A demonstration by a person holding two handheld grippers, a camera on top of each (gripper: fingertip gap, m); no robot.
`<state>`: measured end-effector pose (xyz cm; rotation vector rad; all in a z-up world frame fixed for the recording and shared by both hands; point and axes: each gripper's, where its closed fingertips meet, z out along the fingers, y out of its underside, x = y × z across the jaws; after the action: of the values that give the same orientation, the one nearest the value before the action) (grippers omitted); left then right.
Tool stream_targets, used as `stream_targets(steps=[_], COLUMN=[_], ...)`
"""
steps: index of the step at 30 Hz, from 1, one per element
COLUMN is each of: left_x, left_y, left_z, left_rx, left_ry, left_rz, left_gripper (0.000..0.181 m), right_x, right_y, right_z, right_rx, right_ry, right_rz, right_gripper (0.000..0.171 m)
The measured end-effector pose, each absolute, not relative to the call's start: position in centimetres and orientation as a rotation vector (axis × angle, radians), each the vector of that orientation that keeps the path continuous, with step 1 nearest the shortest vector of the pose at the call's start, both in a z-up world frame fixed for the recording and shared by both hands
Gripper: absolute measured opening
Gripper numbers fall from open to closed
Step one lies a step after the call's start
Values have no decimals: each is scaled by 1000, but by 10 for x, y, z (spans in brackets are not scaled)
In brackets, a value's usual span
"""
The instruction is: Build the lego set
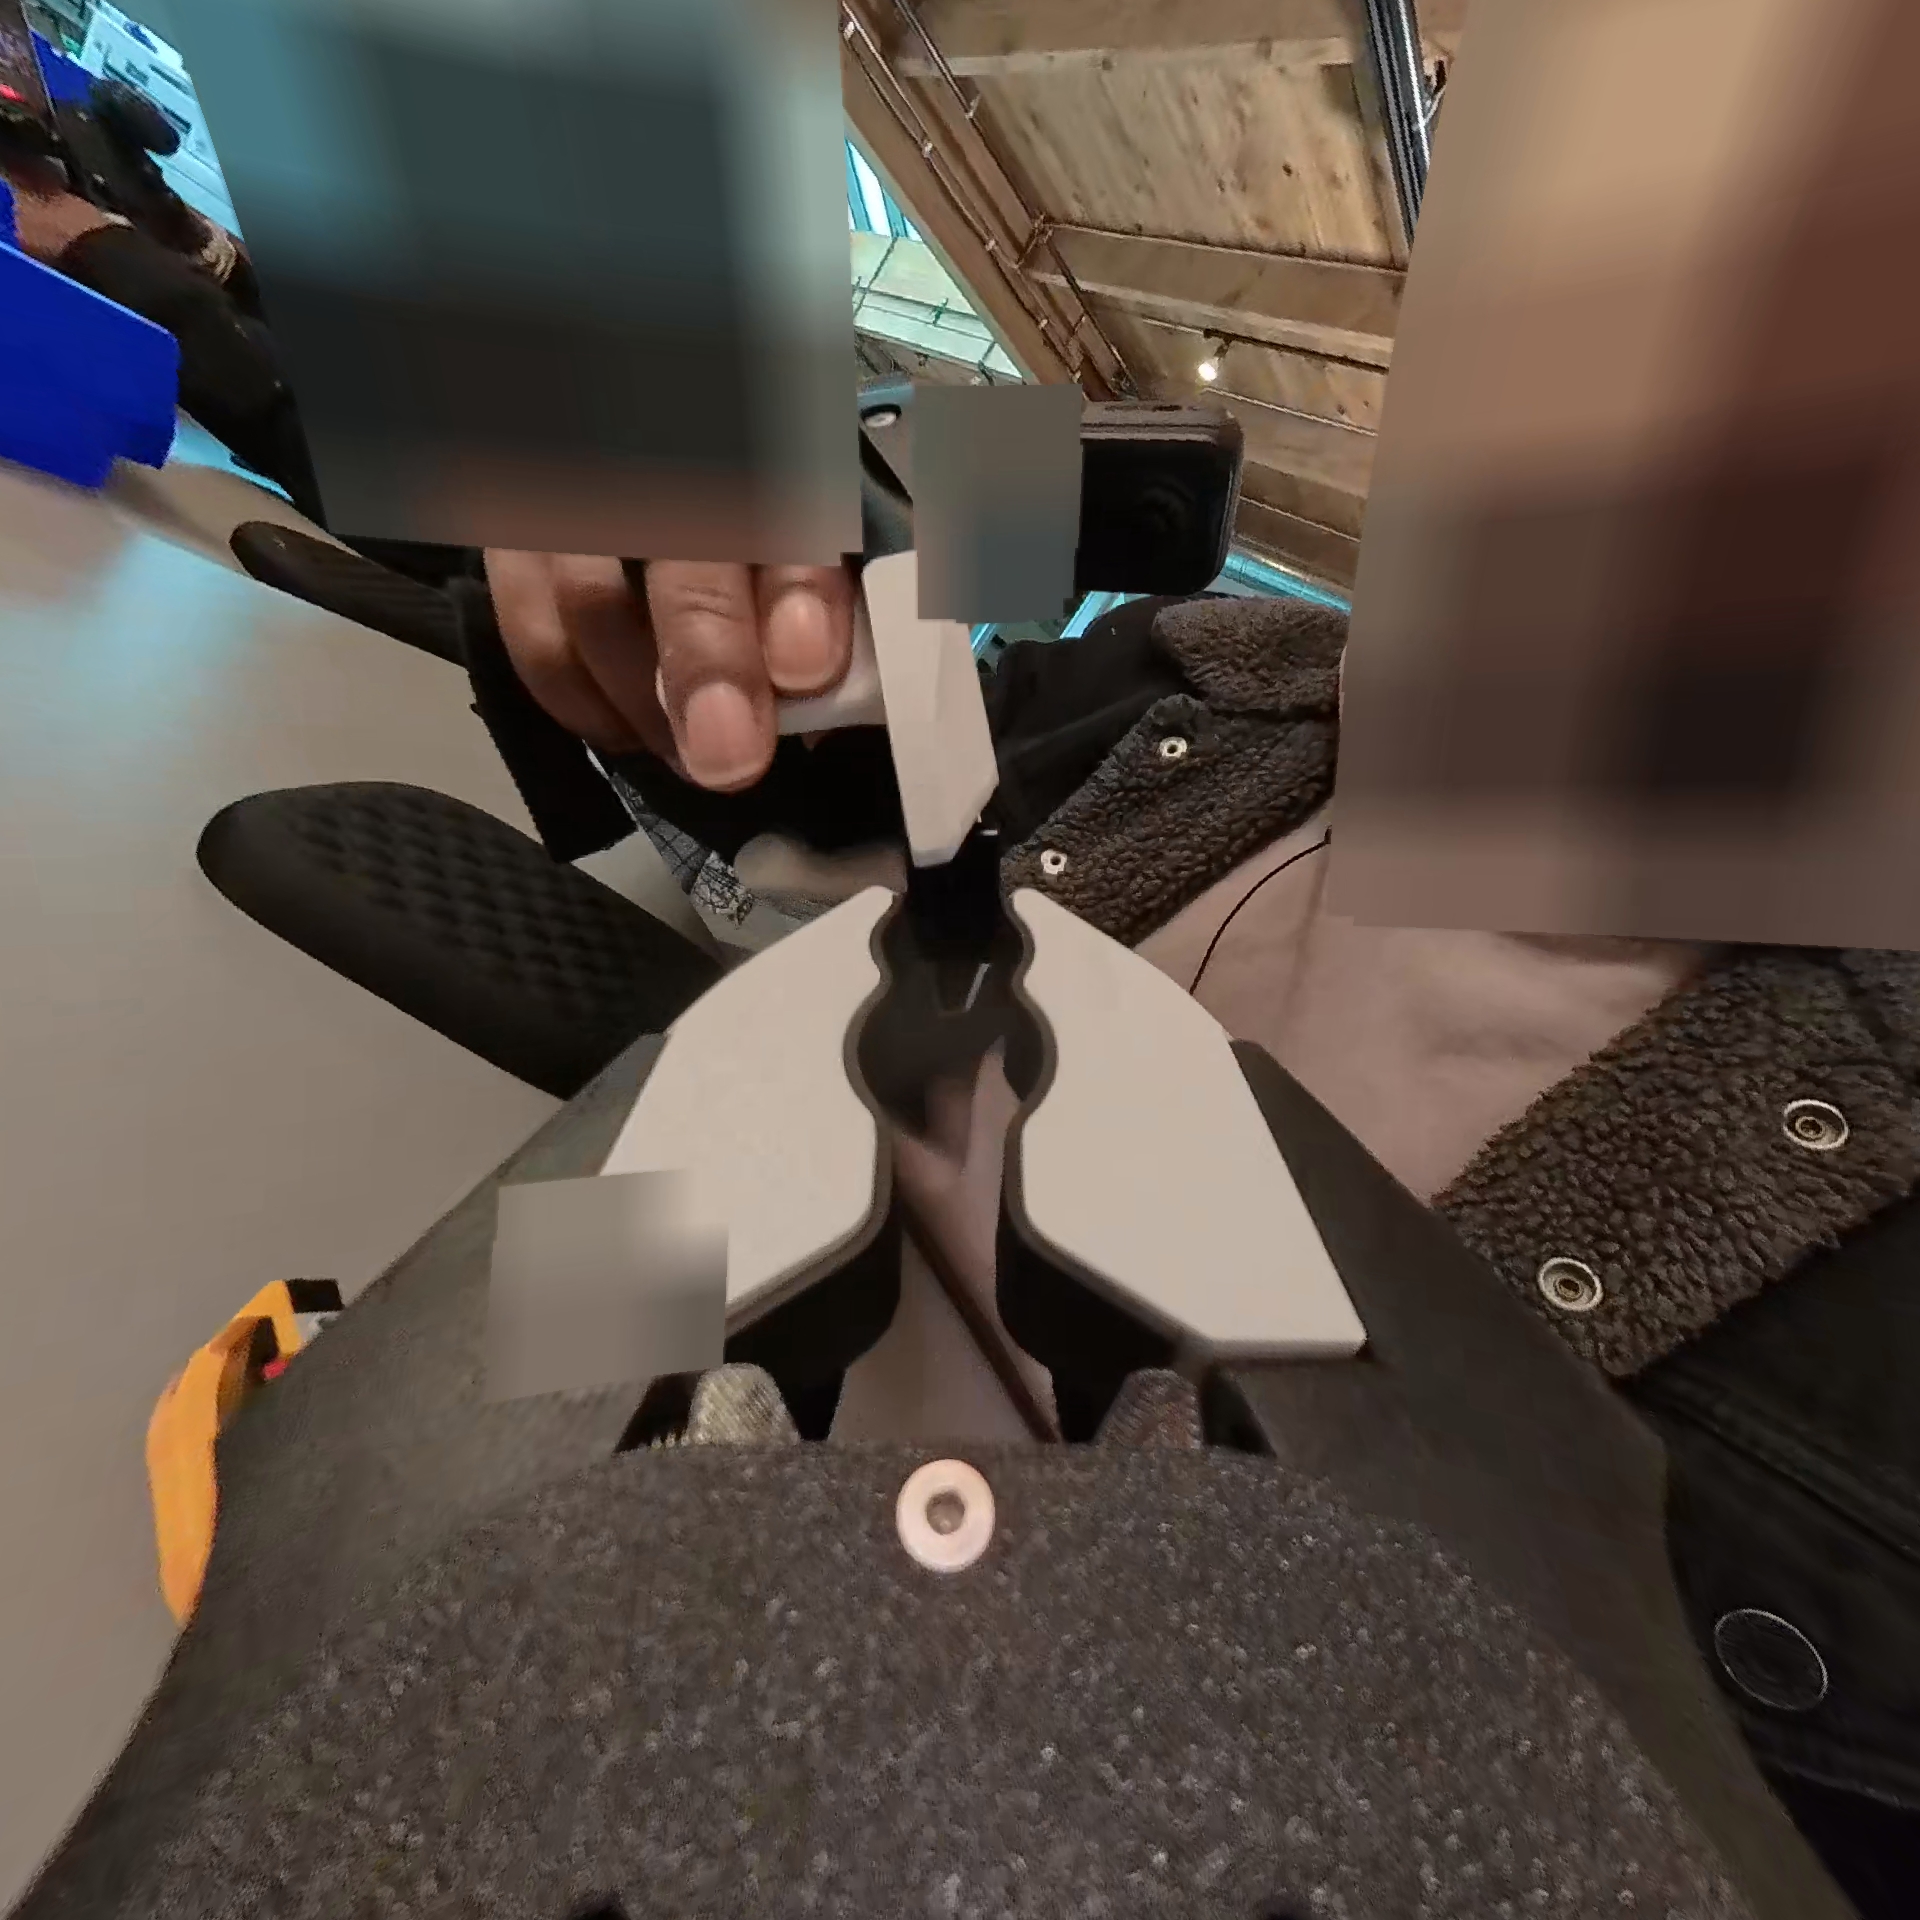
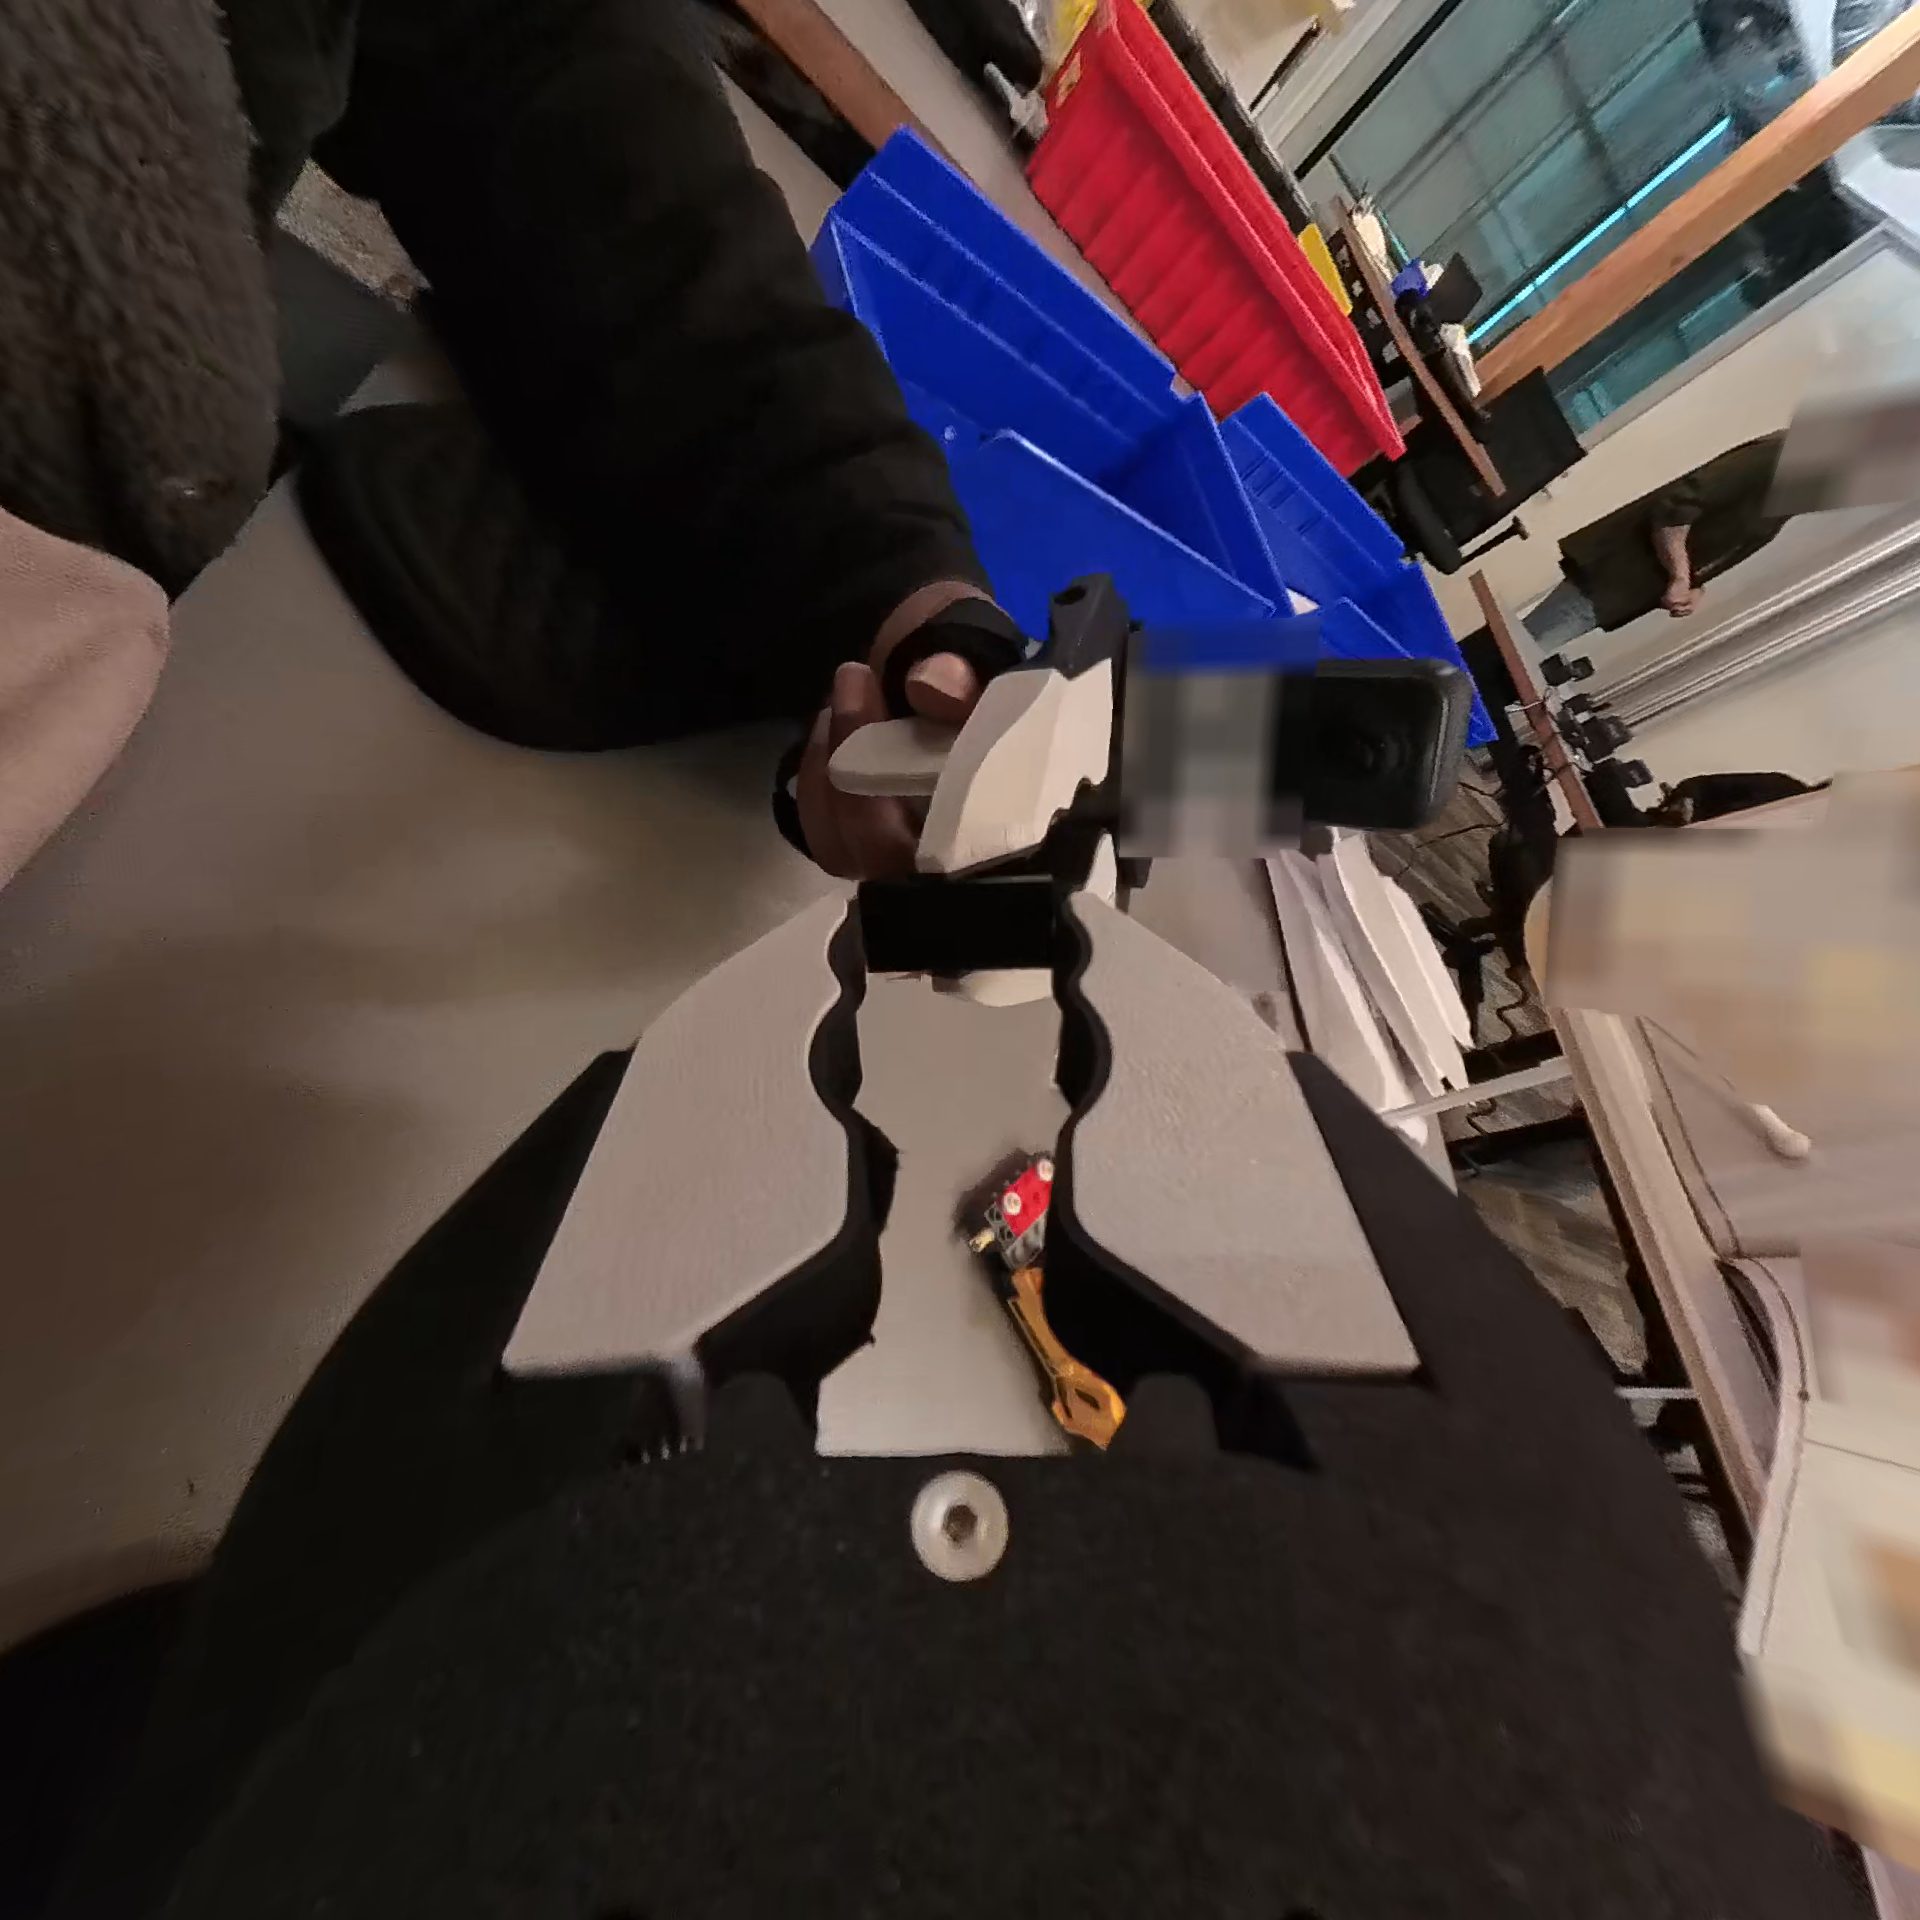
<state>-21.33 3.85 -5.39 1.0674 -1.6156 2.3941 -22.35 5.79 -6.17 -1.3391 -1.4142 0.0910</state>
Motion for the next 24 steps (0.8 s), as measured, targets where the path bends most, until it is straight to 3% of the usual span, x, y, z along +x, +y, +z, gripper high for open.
stream_targets(steps=[5,9,13,24], left_x=[-202,-205,-206,-201], left_y=[62,99,95,92], left_z=[-85,-160,-200,-209], left_rx=[1375,1804,1838,1826], left_ry=[-1864,-2532,-2692,-2812], left_rz=[2283,1615,1270,1207], left_gripper=[18,35,52,35], right_x=[-199,-175,-182,-193], right_y=[74,87,93,89], right_z=[-88,-141,-170,-200], right_rx=[-1600,-1971,-2139,-2148], right_ry=[-1355,-1319,-1366,-1548], right_rz=[140,214,245,114], right_gripper=[34,34,34,35])
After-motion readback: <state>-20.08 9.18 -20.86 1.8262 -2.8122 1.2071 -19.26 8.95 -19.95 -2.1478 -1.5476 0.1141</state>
